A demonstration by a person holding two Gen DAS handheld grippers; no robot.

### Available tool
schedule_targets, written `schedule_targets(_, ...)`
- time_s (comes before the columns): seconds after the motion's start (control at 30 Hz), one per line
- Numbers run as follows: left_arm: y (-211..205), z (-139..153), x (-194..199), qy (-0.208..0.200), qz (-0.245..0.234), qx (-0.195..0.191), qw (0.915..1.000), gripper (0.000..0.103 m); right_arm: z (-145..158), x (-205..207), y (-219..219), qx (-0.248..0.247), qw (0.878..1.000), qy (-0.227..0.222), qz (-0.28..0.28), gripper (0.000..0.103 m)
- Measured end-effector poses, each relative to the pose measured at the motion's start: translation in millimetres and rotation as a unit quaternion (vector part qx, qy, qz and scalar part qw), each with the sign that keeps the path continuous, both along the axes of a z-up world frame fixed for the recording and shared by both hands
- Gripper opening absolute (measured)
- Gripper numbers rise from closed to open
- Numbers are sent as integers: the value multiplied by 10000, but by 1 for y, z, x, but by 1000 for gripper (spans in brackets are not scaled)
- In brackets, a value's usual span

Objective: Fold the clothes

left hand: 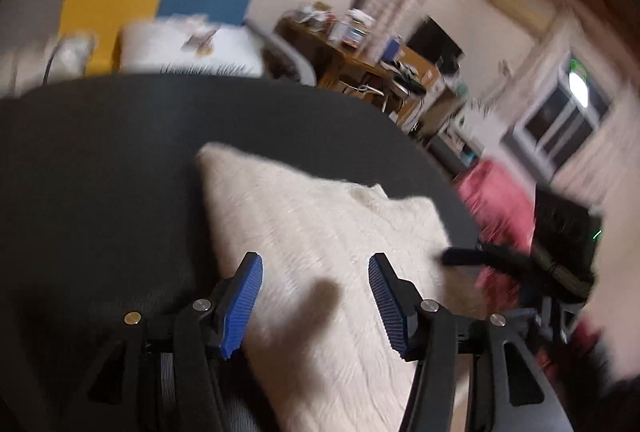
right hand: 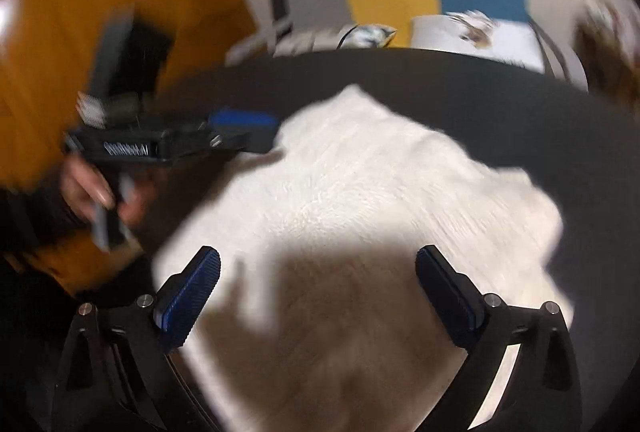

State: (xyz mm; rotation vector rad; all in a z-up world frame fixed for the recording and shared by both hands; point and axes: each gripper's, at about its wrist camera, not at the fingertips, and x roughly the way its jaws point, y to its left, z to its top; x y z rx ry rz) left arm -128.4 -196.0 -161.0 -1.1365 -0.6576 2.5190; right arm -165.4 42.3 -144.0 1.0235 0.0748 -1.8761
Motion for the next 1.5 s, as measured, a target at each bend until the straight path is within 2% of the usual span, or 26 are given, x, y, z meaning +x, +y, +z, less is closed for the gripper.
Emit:
schedule_targets(0.07, -22, -9, 5, -176, 227, 350, 9990, 56, 6, -1, 30, -318, 9982, -271, -428, 100)
schedule_targets(0.17, -46, -24, 19, -351, 487, 678, 9959, 56, 1, 5, 80, -434, 9898, -633, -1198, 100)
schedule_targets(0.3, -49, -43, 23, -629, 359, 1279, 9891, 57, -23, 6, 132, -689, 9664, -1444, -2014, 100)
schedule_targets(0.4, -39, -53, 18, -745, 269, 1529, 9851, 58, -46, -7, 143, -975, 9502, -1954, -2225, 100)
schedule_targets(0.47, -33, -59, 12, -813, 180, 1694, 9820, 59, -57, -16, 134, -1104, 9455, -2193, -2139, 100)
schedule_targets(0.57, -27, -71, 3, -956, 110, 2074, 9735, 62, -59, -22, 115, -1274, 9479, -2199, -1919, 100)
schedule_targets(0.63, -25, -71, -2, -953, 90, 2140, 9721, 63, -58, -28, 99, -1195, 9519, -2199, -1768, 103)
schedule_targets(0.7, -16, -67, -9, -898, 6, 1810, 9794, 65, -57, -35, 83, -1114, 9556, -2197, -1616, 103)
schedule_targets(0.8, -7, -65, -17, -954, -94, 1556, 9832, 69, -56, -37, 75, -1023, 9570, -2183, -1615, 103)
schedule_targets(0.87, -3, -63, -20, -985, -140, 1477, 9840, 69, -55, -38, 72, -989, 9587, -2143, -1585, 103)
schedule_targets(0.9, -2, -62, -19, -946, -154, 1452, 9847, 65, -54, -35, 70, -804, 9630, -2016, -1599, 102)
schedule_targets(0.93, 0, -60, -19, -908, -168, 1427, 9854, 57, -52, -33, 67, -615, 9668, -1885, -1614, 96)
schedule_targets(0.97, 1, -59, -19, -869, -183, 1402, 9861, 54, -50, -31, 65, -425, 9700, -1754, -1628, 83)
schedule_targets(1.03, 4, -56, -18, -788, -209, 1347, 9875, 44, -47, -27, 60, -287, 9724, -1598, -1673, 64)
schedule_targets(1.1, 12, -49, -12, -547, -150, 1088, 9924, 42, -43, -24, 55, -153, 9744, -1444, -1718, 60)
schedule_targets(1.17, 20, -43, -9, -362, -126, 779, 9962, 43, -42, -22, 54, -146, 9736, -1372, -1818, 60)
schedule_targets(1.2, 20, -42, -9, -337, -93, 780, 9963, 48, -44, -23, 56, -282, 9722, -1464, -1805, 63)
schedule_targets(1.33, 12, -52, -14, -566, 80, 1115, 9921, 57, -53, -29, 69, -880, 9615, -1909, -1773, 73)
schedule_targets(1.4, 12, -52, -14, -552, 96, 1072, 9927, 60, -53, -23, 68, -915, 9676, -1700, -1628, 77)
schedule_targets(1.47, 13, -53, -15, -611, 113, 971, 9933, 65, -53, -17, 68, -945, 9732, -1483, -1480, 89)
schedule_targets(1.5, 14, -53, -15, -643, 118, 926, 9936, 65, -54, -14, 62, -883, 9769, -1361, -1390, 91)
